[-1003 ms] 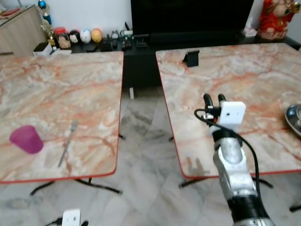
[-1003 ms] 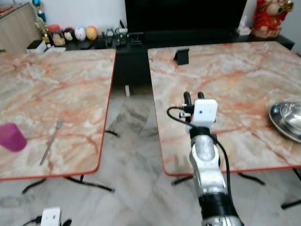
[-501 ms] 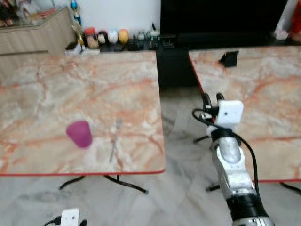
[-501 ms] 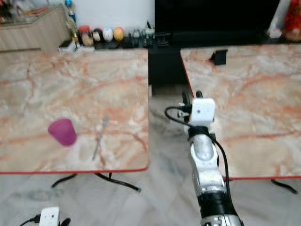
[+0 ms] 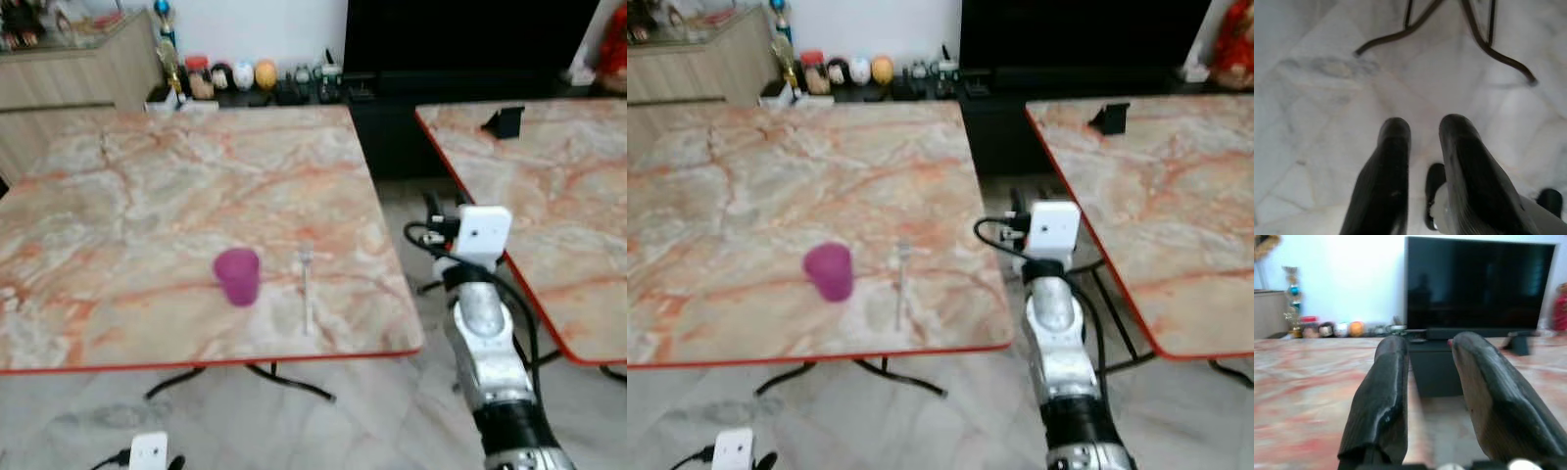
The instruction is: Setting the table
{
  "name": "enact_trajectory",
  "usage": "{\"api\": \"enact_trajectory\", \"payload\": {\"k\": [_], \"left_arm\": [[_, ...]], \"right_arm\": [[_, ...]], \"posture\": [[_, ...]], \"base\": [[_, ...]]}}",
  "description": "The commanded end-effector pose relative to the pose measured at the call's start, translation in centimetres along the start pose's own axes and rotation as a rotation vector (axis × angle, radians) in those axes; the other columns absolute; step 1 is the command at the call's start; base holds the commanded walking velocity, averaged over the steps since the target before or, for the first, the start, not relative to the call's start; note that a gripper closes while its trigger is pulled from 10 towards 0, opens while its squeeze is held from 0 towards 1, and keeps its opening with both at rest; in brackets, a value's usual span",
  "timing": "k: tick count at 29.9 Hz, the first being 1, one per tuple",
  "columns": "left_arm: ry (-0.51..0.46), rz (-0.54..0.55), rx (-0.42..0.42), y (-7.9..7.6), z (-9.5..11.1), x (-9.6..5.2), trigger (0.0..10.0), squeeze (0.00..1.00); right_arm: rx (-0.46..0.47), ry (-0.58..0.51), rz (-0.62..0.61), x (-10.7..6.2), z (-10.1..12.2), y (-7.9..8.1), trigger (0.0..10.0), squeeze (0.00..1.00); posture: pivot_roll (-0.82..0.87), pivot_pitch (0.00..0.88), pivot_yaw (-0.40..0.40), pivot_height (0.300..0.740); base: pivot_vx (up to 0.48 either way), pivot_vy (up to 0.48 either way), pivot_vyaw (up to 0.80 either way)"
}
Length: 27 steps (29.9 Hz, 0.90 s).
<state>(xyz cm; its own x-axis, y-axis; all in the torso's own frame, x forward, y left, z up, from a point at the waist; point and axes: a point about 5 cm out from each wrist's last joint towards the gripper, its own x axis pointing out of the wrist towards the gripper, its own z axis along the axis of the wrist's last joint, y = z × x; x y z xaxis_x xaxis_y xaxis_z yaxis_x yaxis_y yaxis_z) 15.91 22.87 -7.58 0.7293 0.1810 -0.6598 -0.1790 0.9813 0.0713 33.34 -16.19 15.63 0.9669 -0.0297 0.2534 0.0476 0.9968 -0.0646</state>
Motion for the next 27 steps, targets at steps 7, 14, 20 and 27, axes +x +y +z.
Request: {"api": "enact_trajectory", "payload": {"k": [7, 14, 20, 27], "left_arm": [[0.033, 0.023, -0.004, 0.69, -0.64, -0.23, 10.0, 0.00], [0.032, 0.022, 0.005, 0.65, -0.64, -0.22, 10.0, 0.00], [0.021, 0.020, -0.003, 0.60, -0.55, -0.23, 10.0, 0.00], [0.025, 0.013, -0.003, 0.52, -0.60, -0.22, 10.0, 0.00]], "right_arm": [[0.018, -0.012, 0.026, 0.41, 0.54, 0.87, 10.0, 0.00], [0.015, -0.005, 0.027, 0.41, 0.45, 0.90, 10.0, 0.00], [0.012, 0.000, 0.025, 0.38, 0.35, 0.79, 10.0, 0.00], [-0.003, 0.034, 0.013, 0.20, -0.17, 0.60, 10.0, 0.00]], "posture": [[0.03, 0.000, 0.000, 0.740], [0.03, 0.000, -0.001, 0.740], [0.03, 0.000, -0.001, 0.740], [0.03, 0.000, -0.001, 0.740]], "base": [[0.000, 0.397, 0.00], [0.000, 0.110, 0.00], [0.000, 0.000, 0.00], [0.000, 0.000, 0.00]]}}
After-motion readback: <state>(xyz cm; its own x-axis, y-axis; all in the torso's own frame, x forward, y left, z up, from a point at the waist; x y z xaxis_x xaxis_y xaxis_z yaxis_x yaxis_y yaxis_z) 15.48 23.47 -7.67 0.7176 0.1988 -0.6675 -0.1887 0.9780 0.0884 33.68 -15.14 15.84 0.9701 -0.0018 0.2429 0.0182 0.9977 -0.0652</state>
